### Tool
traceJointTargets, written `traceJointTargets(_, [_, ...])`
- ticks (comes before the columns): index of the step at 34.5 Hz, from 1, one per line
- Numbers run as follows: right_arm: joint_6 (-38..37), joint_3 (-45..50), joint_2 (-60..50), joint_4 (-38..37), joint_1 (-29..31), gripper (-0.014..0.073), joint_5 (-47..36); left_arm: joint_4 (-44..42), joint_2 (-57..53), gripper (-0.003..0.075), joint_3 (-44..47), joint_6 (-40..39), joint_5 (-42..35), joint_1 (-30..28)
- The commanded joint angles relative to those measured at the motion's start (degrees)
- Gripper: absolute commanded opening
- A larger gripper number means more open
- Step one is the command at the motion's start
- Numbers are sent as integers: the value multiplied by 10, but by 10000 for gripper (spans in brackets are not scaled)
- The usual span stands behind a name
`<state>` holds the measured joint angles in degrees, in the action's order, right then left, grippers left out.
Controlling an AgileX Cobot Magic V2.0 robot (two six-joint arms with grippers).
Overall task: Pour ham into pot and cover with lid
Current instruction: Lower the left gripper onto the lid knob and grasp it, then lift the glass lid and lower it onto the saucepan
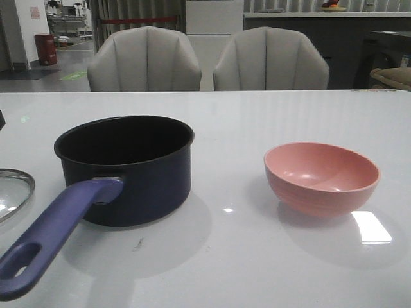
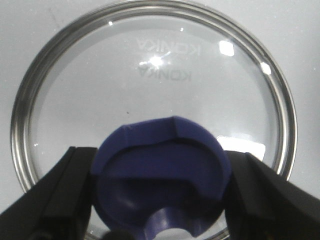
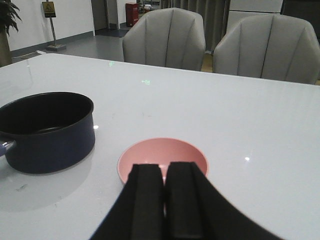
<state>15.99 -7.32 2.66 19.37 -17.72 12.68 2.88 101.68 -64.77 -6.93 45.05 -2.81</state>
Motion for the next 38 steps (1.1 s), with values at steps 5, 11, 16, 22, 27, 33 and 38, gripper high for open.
traceJointTargets(5, [6, -15, 6, 3, -1, 162, -39, 5, -23, 372, -31, -5, -1, -2])
traceJointTargets(11, [6, -15, 6, 3, -1, 162, -39, 7, -24, 372, -71, 8, 28, -1])
traceJointTargets(16, [6, -15, 6, 3, -1, 162, -39, 16, -36, 371, -108, 24, 45, 11])
traceJointTargets(22, [6, -15, 6, 3, -1, 162, -39, 18, -58, 371, -164, 46, 67, 53])
traceJointTargets(27, [6, -15, 6, 3, -1, 162, -39, 18, -60, 371, -224, 69, 115, 116])
traceJointTargets(33, [6, -15, 6, 3, -1, 162, -39, 18, -55, 371, -284, 78, 140, 193])
traceJointTargets(38, [6, -15, 6, 3, -1, 162, -39, 17, -38, 371, -308, 78, 156, 239])
